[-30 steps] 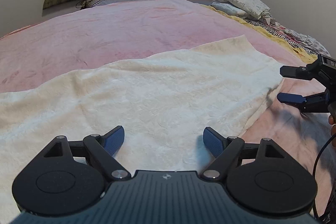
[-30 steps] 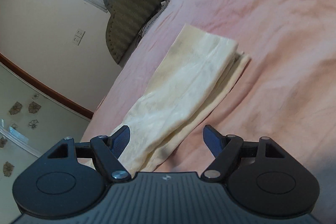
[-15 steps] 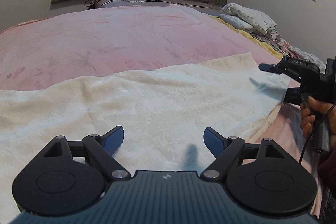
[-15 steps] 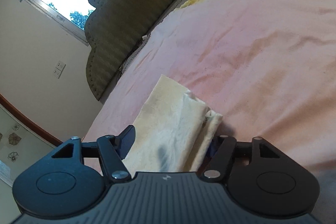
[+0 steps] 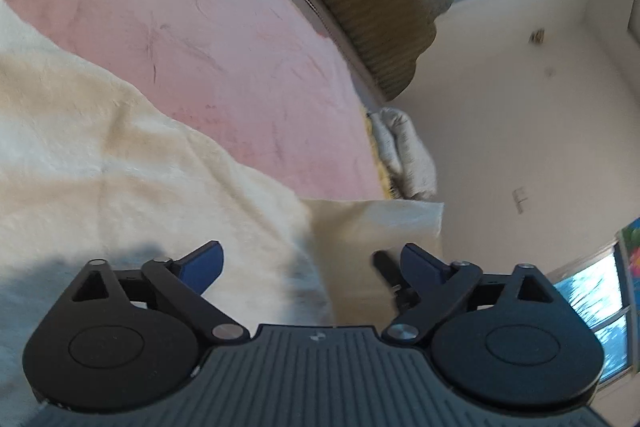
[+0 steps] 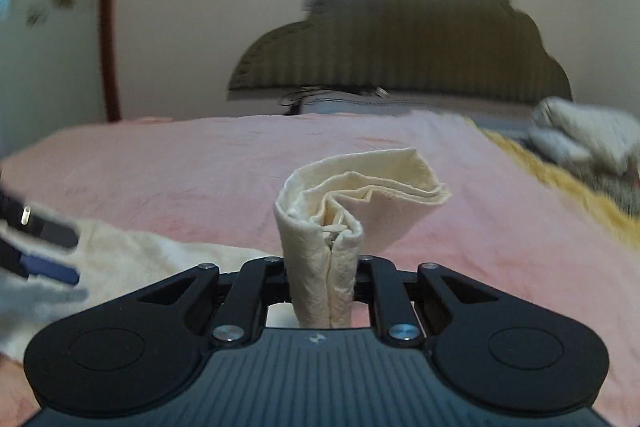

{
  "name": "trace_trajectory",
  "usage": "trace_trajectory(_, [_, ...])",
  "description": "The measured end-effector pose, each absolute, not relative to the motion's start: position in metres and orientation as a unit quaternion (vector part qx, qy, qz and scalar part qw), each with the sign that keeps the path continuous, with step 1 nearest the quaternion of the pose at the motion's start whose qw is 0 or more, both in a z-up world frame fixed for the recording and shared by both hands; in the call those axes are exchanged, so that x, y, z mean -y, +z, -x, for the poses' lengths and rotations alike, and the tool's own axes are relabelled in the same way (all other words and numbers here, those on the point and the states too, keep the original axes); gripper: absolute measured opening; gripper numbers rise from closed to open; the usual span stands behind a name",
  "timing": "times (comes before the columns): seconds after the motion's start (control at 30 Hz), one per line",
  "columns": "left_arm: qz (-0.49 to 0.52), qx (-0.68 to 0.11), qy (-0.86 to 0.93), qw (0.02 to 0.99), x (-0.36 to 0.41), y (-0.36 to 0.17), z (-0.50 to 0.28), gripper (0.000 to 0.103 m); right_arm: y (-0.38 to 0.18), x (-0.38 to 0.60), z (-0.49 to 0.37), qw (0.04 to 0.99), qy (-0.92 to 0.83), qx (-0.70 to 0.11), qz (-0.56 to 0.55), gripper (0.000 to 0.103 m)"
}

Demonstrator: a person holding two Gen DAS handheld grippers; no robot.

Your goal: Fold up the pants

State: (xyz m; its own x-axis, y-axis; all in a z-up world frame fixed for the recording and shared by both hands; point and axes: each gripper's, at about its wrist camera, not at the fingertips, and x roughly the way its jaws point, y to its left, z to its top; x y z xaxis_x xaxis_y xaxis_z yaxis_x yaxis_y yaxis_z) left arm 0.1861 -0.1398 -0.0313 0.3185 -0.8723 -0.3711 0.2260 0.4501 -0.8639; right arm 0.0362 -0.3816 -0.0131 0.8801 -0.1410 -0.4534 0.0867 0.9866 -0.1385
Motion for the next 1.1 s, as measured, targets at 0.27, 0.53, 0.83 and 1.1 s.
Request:
trace_trajectory(0.27, [0.376,-0.452,-0.397,0.704,0.167,-0.032,-0.19,0.099,-0.027,0.302,-0.042,0.965,0.033,-0.242,0.099,0.014])
trace_trajectory(0.53, [0.38,-0.488,-0.314,0.72,0.14,-0.047,-0.212,0.033,-0.029,0.262,-0.037,0.955,0.059,-0.248,0.155,0.014])
trace_trajectory(0.83, [0.197,-0.436,-0.261,0.838,0.103,-0.001,-0.211,0.01,-0.023,0.213,-0.062,0.945,0.13,-0.246,0.174,0.014])
trace_trajectory(1.1, [0.077,-0.411,-0.193,0.888,0.081,-0.011,-0.199,0.011,-0.049,0.165,-0.091,0.93,0.19,-0.256,0.185,0.014])
